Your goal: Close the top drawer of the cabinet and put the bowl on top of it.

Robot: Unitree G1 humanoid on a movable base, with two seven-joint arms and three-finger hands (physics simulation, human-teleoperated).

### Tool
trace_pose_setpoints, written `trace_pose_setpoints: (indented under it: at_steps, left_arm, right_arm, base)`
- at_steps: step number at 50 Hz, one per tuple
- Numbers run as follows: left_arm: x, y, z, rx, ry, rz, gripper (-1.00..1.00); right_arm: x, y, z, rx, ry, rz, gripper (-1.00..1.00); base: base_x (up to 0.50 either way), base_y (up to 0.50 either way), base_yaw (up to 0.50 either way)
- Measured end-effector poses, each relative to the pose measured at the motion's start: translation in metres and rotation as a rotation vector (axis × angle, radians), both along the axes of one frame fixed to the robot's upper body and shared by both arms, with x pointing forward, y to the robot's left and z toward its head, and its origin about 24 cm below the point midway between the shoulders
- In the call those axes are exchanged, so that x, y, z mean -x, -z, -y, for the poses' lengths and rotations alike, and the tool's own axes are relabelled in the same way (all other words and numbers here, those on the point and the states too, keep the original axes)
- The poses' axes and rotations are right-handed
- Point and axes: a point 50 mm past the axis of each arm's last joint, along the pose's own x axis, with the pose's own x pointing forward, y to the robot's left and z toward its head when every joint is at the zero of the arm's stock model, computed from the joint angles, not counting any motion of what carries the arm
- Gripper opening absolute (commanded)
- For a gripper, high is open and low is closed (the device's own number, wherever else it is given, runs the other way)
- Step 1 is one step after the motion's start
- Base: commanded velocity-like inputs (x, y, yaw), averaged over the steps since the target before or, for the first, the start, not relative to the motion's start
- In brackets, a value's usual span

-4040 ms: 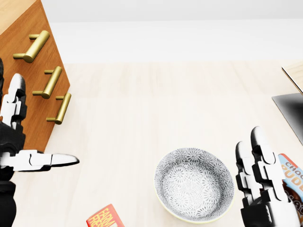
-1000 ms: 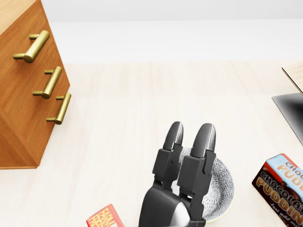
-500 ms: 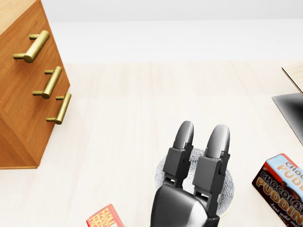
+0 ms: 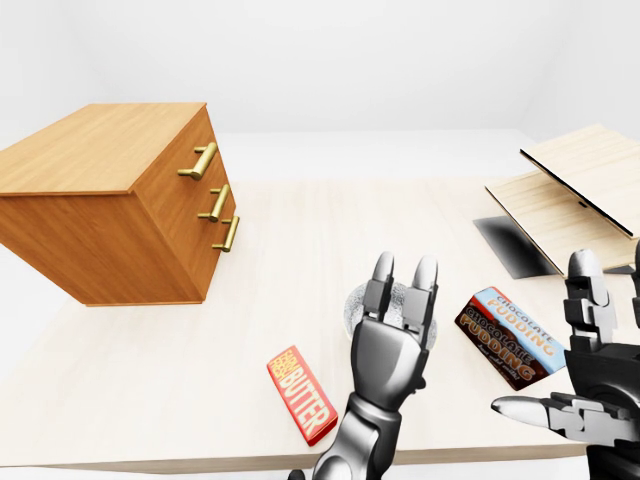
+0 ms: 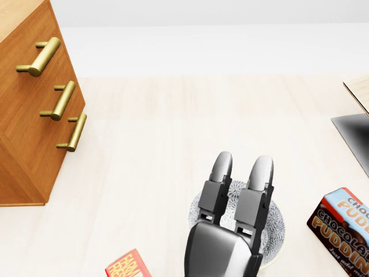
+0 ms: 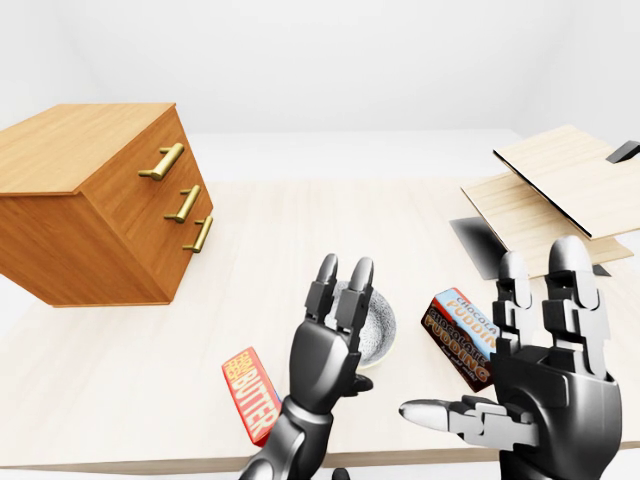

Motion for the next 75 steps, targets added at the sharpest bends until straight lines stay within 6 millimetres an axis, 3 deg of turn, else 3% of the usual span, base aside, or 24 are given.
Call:
trace_pose_setpoints:
  at_steps: [46,71,72,73,74,75]
  left_arm:
    - [-0.022,0.057,0.006,-0.206,-0.045,-0.175,1.0]
    - [-0.028,0.071,0.006,-0.259,-0.056,-0.224,1.0]
    - [-0.029,0.071,0.006,-0.261,-0.056,-0.225,0.84]
    - [-0.029,0.071,0.006,-0.262,-0.057,-0.226,0.15]
    - [-0.029,0.072,0.006,-0.264,-0.058,-0.226,-0.88]
    - [-0.029,0.072,0.006,-0.265,-0.058,-0.227,-1.0]
  right_arm:
    - [0.0,0.0,0.0,0.001,-0.002,0.002,1.0]
    - [-0.001,-0.001,0.001,0.001,0.002,0.007,1.0]
    - [-0.001,-0.001,0.001,0.001,0.002,0.007,1.0]
    - [-0.001,-0.001,0.001,0.001,0.002,0.007,1.0]
    - [-0.001,-0.001,0.001,0.001,0.002,0.007,1.0]
    - [-0.001,-0.001,0.001,0.001,0.002,0.007,1.0]
  base:
    - [0.0,0.0,0.0]
    - [0.0,0.0,0.0]
    - [0.0,0.0,0.0]
    - [0.0,0.0,0.0]
    - [0.0,0.0,0.0]
    - [0.0,0.0,0.0]
